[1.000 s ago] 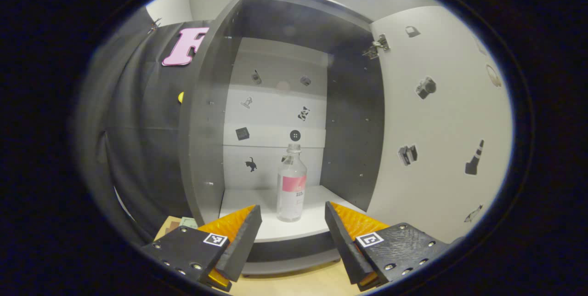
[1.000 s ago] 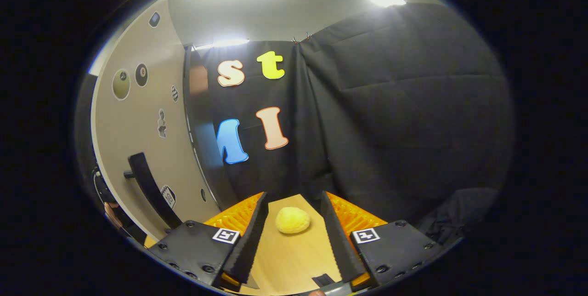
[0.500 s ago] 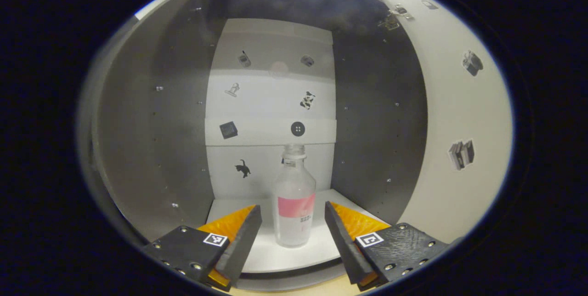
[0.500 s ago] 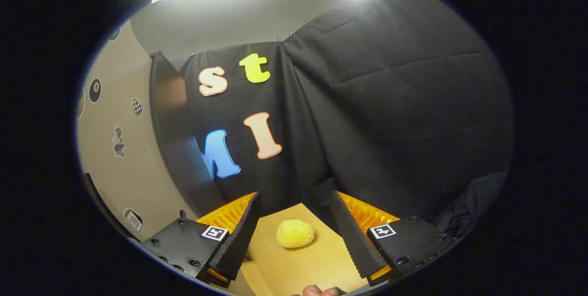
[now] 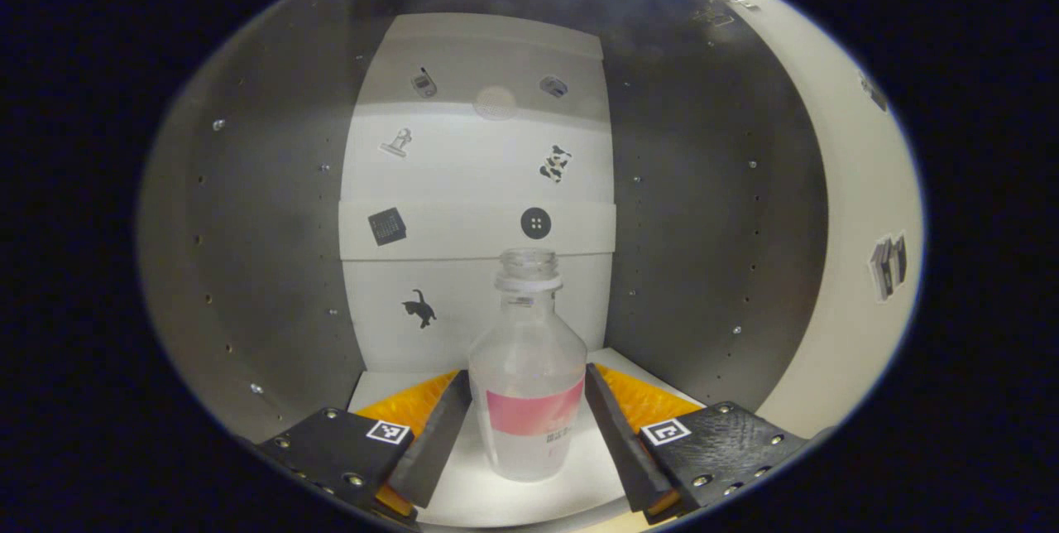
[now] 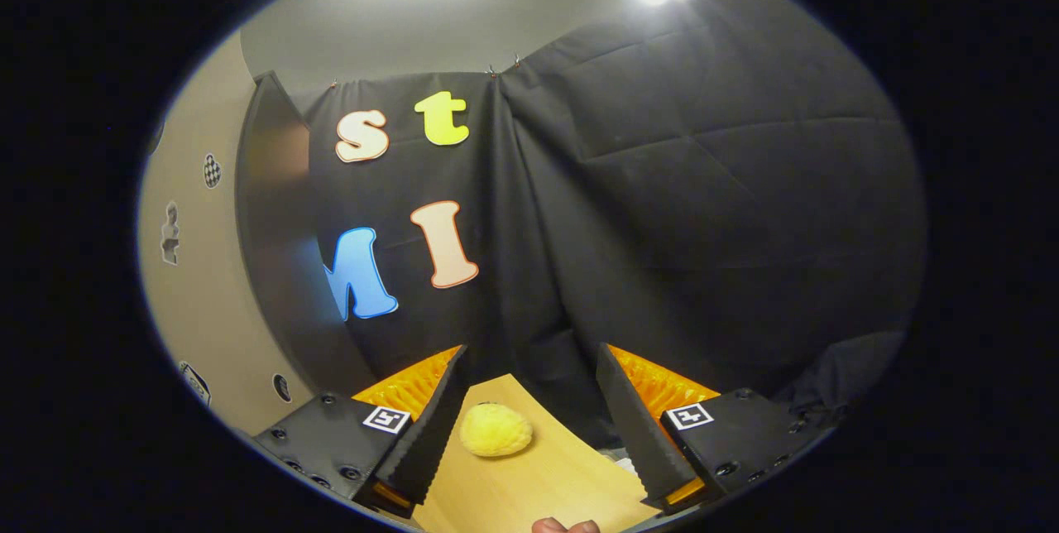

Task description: Open the cabinet door with the right hand, grasp the bottle in the cabinet with the left hand and place it on the coaster, then close the cabinet door with the right hand.

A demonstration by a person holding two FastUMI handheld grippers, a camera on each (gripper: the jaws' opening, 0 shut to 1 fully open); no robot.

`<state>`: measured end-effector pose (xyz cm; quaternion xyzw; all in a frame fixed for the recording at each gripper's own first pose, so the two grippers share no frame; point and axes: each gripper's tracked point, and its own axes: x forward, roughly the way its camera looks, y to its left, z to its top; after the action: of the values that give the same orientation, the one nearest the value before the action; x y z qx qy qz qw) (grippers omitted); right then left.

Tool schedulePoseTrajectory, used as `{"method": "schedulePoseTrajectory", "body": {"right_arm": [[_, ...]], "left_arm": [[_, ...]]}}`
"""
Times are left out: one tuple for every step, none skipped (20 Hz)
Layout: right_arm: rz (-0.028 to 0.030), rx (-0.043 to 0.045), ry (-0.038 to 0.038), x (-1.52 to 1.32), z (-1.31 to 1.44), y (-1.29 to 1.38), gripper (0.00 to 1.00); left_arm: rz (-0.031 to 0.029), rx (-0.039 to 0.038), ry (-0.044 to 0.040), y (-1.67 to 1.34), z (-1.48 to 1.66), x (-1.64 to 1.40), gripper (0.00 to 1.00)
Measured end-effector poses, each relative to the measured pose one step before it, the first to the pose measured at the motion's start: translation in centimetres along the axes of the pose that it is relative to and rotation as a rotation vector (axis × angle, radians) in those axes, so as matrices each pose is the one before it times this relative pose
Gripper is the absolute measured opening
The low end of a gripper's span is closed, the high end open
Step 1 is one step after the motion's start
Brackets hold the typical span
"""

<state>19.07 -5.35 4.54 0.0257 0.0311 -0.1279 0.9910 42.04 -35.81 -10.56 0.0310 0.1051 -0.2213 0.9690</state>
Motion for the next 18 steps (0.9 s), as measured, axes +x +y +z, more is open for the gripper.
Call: {"method": "schedulePoseTrajectory", "body": {"right_arm": [[-0.00108, 0.00173, 0.00246, 0.189, -0.14, 0.036, 0.97], [0.00159, 0.00301, 0.00489, 0.05, -0.177, 0.118, 0.96], [0.00281, 0.00123, 0.00569, 0.191, -0.283, 0.01, 0.96], [0.00103, -0.00124, 0.00497, 0.1, -0.125, 0.064, 0.96], [0.00199, -0.00278, 0.00228, -0.117, -0.293, 0.452, 0.96], [0.00389, -0.00378, 0.00093, 0.179, 0.061, 0.145, 0.96], [0.0061, -0.00446, 0.00107, 0.099, -0.092, 0.174, 0.96], [0.00656, -0.00579, 0.0022, 0.149, -0.085, 0.173, 0.96], [0.00638, -0.00601, 0.00172, 0.06, -0.068, -0.047, 0.96], [0.00708, -0.00393, 0.00235, 0.131, -0.014, -0.003, 0.96], [0.01006, -0.00247, 0.00229, 0.089, 0.013, 0.169, 0.96], [0.01081, -0.00124, 0.00086, 0.247, -0.165, 0.134, 0.89], [0.01235, -0.00181, 0.00076, 0.185, -0.032, 0.119, 0.89], [0.00745, -0.00232, 0.00174, 0.282, -0.03, 0.022, 0.89], [0.00791, -0.00325, -0.00126, 0.388, -0.011, 0.152, 0.89], [0.01126, -0.00253, -0.00525, 0.544, 0.25, 0.214, 0.89], [0.01271, -0.00349, -0.0033, 0.865, 0.183, 0.324, 0.89], [0.01123, -0.00213, 0.00047, 0.436, -0.03, 0.233, 0.89]], "left_arm": [[-0.00591, -0.00656, -0.00533, -0.201, 0.125, 0.194, 0.83], [-0.00305, -0.0102, -0.00266, -0.078, -0.066, 0.232, 0.83], [-0.00531, -0.00553, -0.00278, -0.163, -0.028, 0.062, 0.83], [-0.00232, -0.00178, -0.00167, -0.061, 0.002, 0.039, 0.86], [0.00405, 0.00204, -0.0027, 0.084, 0.109, 0.052, 0.86], [0.0023, 0.00487, -0.0008, 0.095, -0.017, 0.067, 0.86], [-0.00271, 0.00477, 0.00244, -0.056, 0.0, 0.002, 0.82], [0.00721, 0.00787, 0.00121, 0.06, 0.092, -0.215, 0.84], [0.0088, -0.00313, -0.00448, 0.231, 0.066, 0.225, 0.78], [-0.0079, -0.00392, 0.00206, -0.242, -0.021, -0.297, 0.72], [0.00298, -0.00586, 0.00071, 0.055, -0.008, -0.142, 0.73], [0.00423, -0.00709, -0.00592, 0.126, 0.296, -0.322, 0.72], [-0.0043, -0.00906, -0.00946, -0.076, 0.377, -0.414, 0.73], [0.0011, -0.0009, -0.01053, -0.032, 0.383, -0.686, 0.73], [0.00571, 0.00982, -0.01094, 0.101, 0.625, -0.734, 0.73], [0.00478, 0.01536, -0.01157, 0.028, 0.543, -0.466, 0.73], [0.00744, 0.01565, -0.01037, 0.066, 0.722, -0.638, 0.73], [0.00558, 0.01223, -0.00639, 0.082, 0.554, -0.861, 0.73]]}}
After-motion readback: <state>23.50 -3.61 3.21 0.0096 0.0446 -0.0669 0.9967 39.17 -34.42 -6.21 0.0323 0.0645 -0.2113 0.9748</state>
